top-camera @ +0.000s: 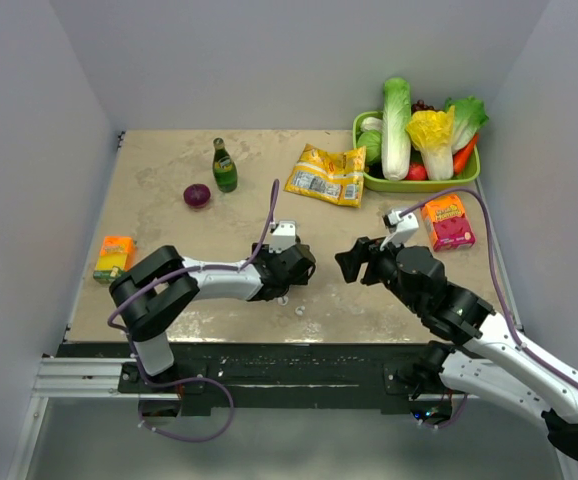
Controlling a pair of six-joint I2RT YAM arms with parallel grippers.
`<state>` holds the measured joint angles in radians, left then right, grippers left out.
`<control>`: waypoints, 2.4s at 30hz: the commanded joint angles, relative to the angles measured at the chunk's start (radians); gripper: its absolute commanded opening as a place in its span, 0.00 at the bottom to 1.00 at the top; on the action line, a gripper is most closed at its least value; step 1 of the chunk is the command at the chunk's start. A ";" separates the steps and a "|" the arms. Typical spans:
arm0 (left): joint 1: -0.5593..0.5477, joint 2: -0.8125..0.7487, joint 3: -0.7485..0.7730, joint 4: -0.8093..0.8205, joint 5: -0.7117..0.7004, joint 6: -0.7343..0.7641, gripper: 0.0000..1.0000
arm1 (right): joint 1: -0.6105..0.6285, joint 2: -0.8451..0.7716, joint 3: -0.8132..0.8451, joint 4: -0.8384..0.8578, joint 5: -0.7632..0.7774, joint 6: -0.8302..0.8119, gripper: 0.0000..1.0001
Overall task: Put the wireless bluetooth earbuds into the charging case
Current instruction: Pick up the charging case at the center of the board.
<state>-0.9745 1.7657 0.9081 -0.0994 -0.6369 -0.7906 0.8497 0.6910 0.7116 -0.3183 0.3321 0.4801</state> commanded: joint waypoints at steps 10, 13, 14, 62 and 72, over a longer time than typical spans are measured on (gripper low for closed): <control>0.010 0.060 0.034 -0.005 0.032 -0.019 0.92 | 0.000 -0.018 -0.008 0.004 0.041 0.015 0.70; 0.010 0.060 0.026 0.001 0.039 -0.025 0.91 | 0.000 -0.013 -0.011 0.007 0.042 0.015 0.70; 0.010 0.060 0.025 0.004 0.040 -0.025 0.91 | 0.000 -0.013 -0.011 0.007 0.042 0.015 0.70; -0.027 0.067 0.011 -0.115 0.016 -0.084 0.79 | 0.000 -0.036 -0.031 0.004 0.056 0.017 0.71; -0.026 -0.026 -0.090 0.062 0.005 0.022 0.39 | -0.001 -0.034 -0.017 0.002 0.050 0.022 0.71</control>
<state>-0.9966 1.7729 0.8902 -0.0769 -0.6876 -0.8223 0.8497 0.6662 0.6819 -0.3309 0.3576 0.4873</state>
